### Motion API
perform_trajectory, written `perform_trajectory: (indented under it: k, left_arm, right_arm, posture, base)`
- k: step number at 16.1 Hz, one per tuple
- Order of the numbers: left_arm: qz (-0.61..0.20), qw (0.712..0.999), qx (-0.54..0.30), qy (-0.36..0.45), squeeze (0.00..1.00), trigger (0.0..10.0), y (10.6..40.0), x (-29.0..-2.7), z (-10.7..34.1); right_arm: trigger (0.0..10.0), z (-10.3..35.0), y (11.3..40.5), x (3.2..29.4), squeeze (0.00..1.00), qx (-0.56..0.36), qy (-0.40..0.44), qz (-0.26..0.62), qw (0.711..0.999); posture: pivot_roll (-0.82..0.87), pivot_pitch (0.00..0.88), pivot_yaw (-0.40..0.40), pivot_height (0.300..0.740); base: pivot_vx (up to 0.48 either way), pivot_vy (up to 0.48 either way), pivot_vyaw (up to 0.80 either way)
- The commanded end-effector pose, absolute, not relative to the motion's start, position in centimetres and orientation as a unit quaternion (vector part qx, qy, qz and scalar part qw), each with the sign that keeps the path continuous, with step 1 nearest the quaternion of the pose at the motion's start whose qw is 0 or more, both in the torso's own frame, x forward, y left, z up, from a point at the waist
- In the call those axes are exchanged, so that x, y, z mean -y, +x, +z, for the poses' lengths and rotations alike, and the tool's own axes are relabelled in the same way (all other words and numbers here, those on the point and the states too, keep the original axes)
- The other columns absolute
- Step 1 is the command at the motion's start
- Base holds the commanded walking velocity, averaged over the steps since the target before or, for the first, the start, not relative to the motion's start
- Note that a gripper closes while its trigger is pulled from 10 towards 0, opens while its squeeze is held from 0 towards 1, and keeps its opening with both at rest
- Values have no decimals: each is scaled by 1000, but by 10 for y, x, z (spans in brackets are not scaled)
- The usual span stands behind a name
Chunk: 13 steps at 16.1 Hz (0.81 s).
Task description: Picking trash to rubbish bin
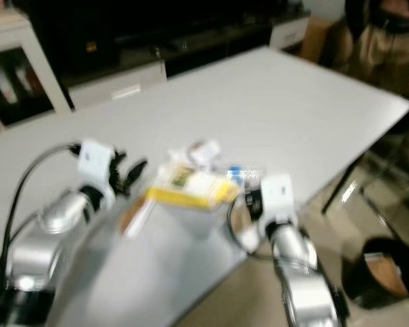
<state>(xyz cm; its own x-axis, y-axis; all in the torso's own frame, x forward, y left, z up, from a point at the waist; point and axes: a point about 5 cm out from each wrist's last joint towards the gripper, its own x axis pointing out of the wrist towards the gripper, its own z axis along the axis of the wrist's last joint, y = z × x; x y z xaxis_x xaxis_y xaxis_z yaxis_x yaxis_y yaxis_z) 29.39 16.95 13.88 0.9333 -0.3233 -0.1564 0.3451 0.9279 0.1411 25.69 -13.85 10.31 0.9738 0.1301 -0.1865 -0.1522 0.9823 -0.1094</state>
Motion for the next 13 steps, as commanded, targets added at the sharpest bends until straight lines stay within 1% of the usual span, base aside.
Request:
perform_trajectory:
  k: [1,3,4,5,6,9,13]
  left_arm:
    - [-188,975,-55,101,0,10000,294,-165,144]
    - [-198,970,-55,133,0,10000,295,-162,142]
    - [-196,971,-58,123,0,10000,296,-160,141]
    - [-186,977,-57,90,0,10000,297,-158,142]
    - [-182,978,-60,79,0,10000,297,-158,142]
    - [-180,978,-60,87,0,10000,296,-160,140]
    - [-141,983,-76,90,0,10000,299,-175,140]
  right_arm:
    - [10000,109,257,136,0,-78,-65,76,992]
    - [10000,110,257,136,0,-77,-63,71,993]
    - [10000,111,258,137,0,-76,-64,69,993]
    - [10000,111,258,138,0,-75,-66,68,993]
    - [10000,111,258,138,0,-75,-69,69,992]
    - [10000,112,260,140,0,-75,-79,76,991]
    - [10000,115,266,134,0,-72,-93,107,987]
  posture:
    - [-81,0,37,740]
    - [-88,0,41,740]
    - [-89,0,39,740]
    - [-90,0,35,740]
    - [-89,0,33,740]
    - [-82,0,18,740]
    - [-68,0,3,740]
  base:
    - [0,0,0]
    - [0,-480,0]
    - [0,-480,0]
    - [0,0,0]
    - [0,0,0]
    - [0,0,0]
    - [0,0,0]
